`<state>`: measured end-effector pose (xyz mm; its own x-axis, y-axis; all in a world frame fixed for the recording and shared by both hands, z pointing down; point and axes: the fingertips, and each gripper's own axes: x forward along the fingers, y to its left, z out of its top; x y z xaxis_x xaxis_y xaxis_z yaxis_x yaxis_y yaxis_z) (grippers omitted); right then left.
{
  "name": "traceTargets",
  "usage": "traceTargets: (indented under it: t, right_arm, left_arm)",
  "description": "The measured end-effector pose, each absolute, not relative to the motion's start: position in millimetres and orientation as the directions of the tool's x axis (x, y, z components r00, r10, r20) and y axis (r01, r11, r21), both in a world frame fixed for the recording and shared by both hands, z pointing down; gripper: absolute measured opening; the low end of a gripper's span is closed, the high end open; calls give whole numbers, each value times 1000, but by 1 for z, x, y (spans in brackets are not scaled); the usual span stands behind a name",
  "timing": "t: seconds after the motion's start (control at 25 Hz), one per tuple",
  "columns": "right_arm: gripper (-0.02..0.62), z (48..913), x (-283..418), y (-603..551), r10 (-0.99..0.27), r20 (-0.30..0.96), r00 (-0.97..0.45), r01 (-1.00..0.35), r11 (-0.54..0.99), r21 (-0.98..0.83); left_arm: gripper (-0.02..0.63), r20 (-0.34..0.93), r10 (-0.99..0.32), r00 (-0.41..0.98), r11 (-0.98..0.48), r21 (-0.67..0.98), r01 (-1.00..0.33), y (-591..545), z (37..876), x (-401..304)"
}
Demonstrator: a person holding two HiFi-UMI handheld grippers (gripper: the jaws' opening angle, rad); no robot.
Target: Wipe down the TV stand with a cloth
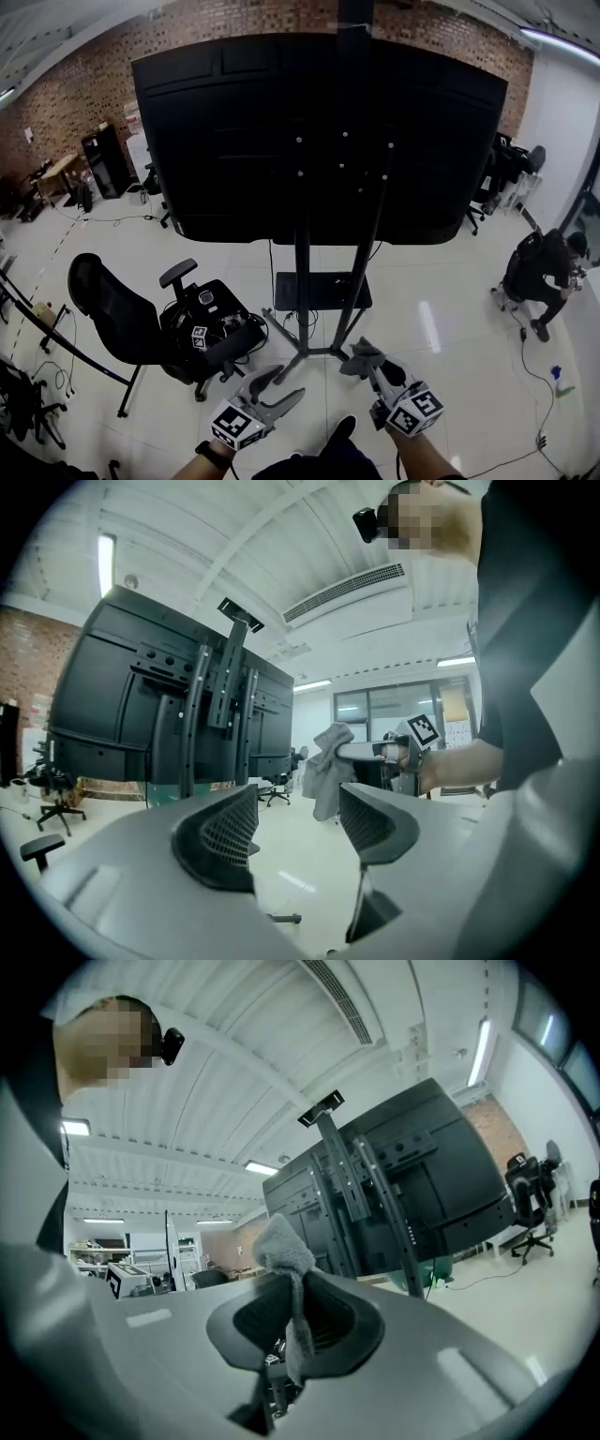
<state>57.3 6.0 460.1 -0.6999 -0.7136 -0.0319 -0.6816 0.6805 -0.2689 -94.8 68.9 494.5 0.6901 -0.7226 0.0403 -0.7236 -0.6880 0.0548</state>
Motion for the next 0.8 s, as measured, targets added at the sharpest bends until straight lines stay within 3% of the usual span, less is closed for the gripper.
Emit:
traceTargets:
  t: [0.36,0.8]
  right_arm:
    - [25,441,72,86,-763,-16,-647,-739,632,-233]
    - [25,427,77,122,-729,-42,-683,-708,675,-209]
  left_arm:
    - [296,23,-693,721,-720,22,-693,141,476,-104]
    - [298,-47,-667,744,-745,47,-665,169,451,-74]
